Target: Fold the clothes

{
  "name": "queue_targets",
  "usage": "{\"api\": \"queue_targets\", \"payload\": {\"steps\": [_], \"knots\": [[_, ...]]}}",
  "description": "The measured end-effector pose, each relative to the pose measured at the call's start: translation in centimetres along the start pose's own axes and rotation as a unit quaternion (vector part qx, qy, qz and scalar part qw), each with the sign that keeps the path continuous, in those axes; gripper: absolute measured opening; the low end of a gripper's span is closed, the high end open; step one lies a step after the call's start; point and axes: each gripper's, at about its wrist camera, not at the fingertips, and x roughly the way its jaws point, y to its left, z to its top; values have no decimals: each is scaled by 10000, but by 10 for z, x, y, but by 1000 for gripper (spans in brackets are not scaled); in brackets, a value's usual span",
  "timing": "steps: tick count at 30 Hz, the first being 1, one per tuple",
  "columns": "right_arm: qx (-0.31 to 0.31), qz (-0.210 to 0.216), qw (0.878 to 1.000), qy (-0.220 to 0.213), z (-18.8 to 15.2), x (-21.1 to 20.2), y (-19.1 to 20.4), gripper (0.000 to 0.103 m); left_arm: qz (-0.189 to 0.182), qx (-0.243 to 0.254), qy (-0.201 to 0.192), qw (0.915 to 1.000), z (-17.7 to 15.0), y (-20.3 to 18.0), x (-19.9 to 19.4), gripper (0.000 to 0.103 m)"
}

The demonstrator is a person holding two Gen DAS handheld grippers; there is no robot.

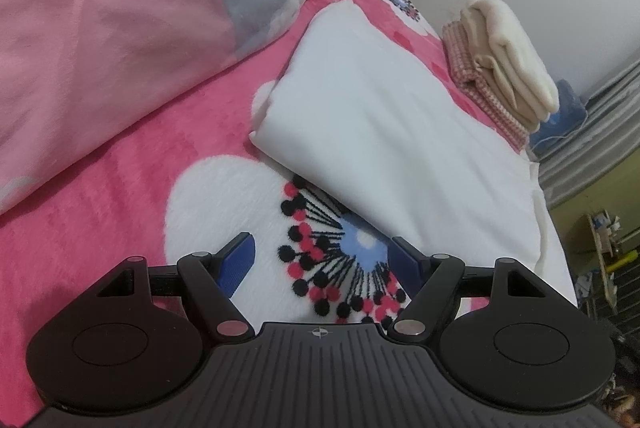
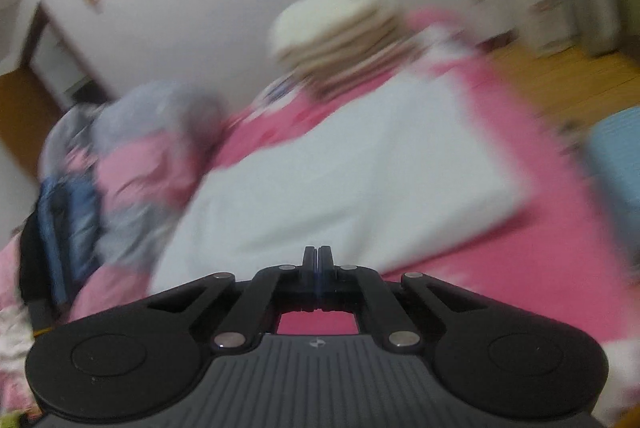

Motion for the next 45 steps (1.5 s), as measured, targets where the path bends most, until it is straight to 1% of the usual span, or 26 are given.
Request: {"api": "queue_targets", "payload": {"steps": [3,5,7,8,10,12,13,14,17,18,19,20,21,22,24,26,28,30,32,34,36,39,42,44,45], "knots": [[137,-746,9964,-372,8,-47,-37,0,9,-39,1,10000,0,1,-1,74],[227,-1278,9906,-436,7,-75,-62,0,13,-78,5,10000,0,1,-1,74],[214,-1822,9821,-430,3,-96,-83,0,37,-61,13,10000,0,1,-2,74],[128,-2095,9770,-375,0,-101,-90,0,51,-39,16,10000,0,1,-3,74],[-111,-2732,9617,-191,-8,-108,-101,1,78,-17,16,10000,0,1,-3,74],[-339,-3375,9407,77,-17,-106,-108,7,98,-22,13,9999,0,1,-3,74],[-356,-3594,9323,210,-20,-104,-113,22,108,-23,12,9999,0,1,-3,74],[-324,-3724,9270,319,-24,-102,-117,43,119,-20,11,9999,0,0,-3,74],[-228,-3924,9185,441,-31,-99,-123,64,140,-8,10,9999,0,0,-3,74],[-190,-3976,9162,466,-32,-98,-125,67,141,-2,8,9999,0,0,-4,74],[-109,-3981,9160,491,-32,-96,-127,73,140,1,4,9999,-1,0,-4,74],[-29,-3985,9157,517,-33,-95,-129,73,140,-2,-1,9999,-1,0,-4,74],[105,-3874,9204,514,-32,-95,-131,73,138,-10,-5,9999,-1,0,-4,74],[350,-3515,9345,451,-31,-97,-132,73,134,-22,-11,9999,-1,0,-4,74],[757,-2777,9570,357,-27,-98,-131,73,77,-126,-77,9999,-1,2,-5,74],[734,-2027,9755,441,-18,-78,-118,73,-104,-436,-152,9989,1,8,-6,74],[708,-1266,9880,523,-9,-58,-104,73,-311,-797,-179,9962,3,16,-4,74],[766,-534,9938,604,0,-37,-93,73,-518,-1158,-206,9917,5,24,-1,74],[1280,6,9893,694,6,-7,-94,73,-680,-1441,-238,9869,8,29,3,74],[1776,462,9800,771,12,23,-97,73,-794,-1607,-299,9834,12,31,8,74],[2208,487,9708,797,12,48,-108,73,-872,-1686,-355,9812,16,31,13,74],[2808,533,9549,802,13,83,-124,71,-907,-1552,-419,9828,20,27,20,72],[3046,659,9485,562,18,97,-130,70,-917,-1363,-475,9853,23,22,27,69],[3071,657,9483,467,21,103,-131,64,-916,-1260,-519,9864,26,19,31,62],[3095,654,9476,435,21,107,-132,62,-916,-1208,-540,9870,27,17,34,60]]}}
